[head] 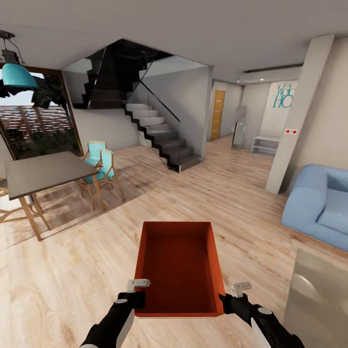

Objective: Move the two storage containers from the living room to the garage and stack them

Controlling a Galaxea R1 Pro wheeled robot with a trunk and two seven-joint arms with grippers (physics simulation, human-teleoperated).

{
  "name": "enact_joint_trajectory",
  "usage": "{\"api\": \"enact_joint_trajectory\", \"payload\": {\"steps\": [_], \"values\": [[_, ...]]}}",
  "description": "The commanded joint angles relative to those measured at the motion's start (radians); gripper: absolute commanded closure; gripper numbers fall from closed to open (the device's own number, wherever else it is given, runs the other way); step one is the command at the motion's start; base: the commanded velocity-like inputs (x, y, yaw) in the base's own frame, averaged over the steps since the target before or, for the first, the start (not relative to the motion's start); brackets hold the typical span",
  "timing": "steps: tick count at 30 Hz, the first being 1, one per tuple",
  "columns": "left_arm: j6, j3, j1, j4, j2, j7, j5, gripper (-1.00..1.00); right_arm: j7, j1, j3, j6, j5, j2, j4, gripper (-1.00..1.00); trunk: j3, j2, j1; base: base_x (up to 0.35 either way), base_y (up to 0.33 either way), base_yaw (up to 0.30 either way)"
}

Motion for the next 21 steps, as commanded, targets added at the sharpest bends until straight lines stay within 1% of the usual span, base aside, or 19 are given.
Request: {"api": "enact_joint_trajectory", "payload": {"steps": [1,4,6,16,21], "values": [[0.008,0.056,-0.001,-0.005,-0.002,0.003,-0.028,1.00,0.000,0.000,-0.004,0.006,0.000,-0.001,-0.002,1.00,-0.002,-0.002,0.001,0.330,0.000,0.000],[0.008,0.056,-0.001,-0.005,-0.002,0.003,-0.028,1.00,0.001,0.000,-0.004,0.007,0.000,-0.001,-0.001,1.00,-0.002,-0.002,0.001,0.330,0.000,-0.038],[0.008,0.056,-0.001,-0.005,-0.002,0.003,-0.028,1.00,0.002,0.000,-0.003,0.009,0.000,-0.001,-0.001,1.00,-0.002,-0.002,0.001,0.330,0.000,-0.177],[0.008,0.056,-0.001,-0.005,-0.002,0.003,-0.028,1.00,0.003,0.000,-0.002,0.010,0.000,-0.001,-0.001,1.00,-0.002,-0.002,0.001,0.330,0.001,-0.266],[0.008,0.056,-0.001,-0.005,-0.002,0.003,-0.028,1.00,0.003,0.000,-0.002,0.010,0.000,-0.001,-0.001,1.00,-0.002,-0.002,0.001,0.330,0.061,-0.274]]}}
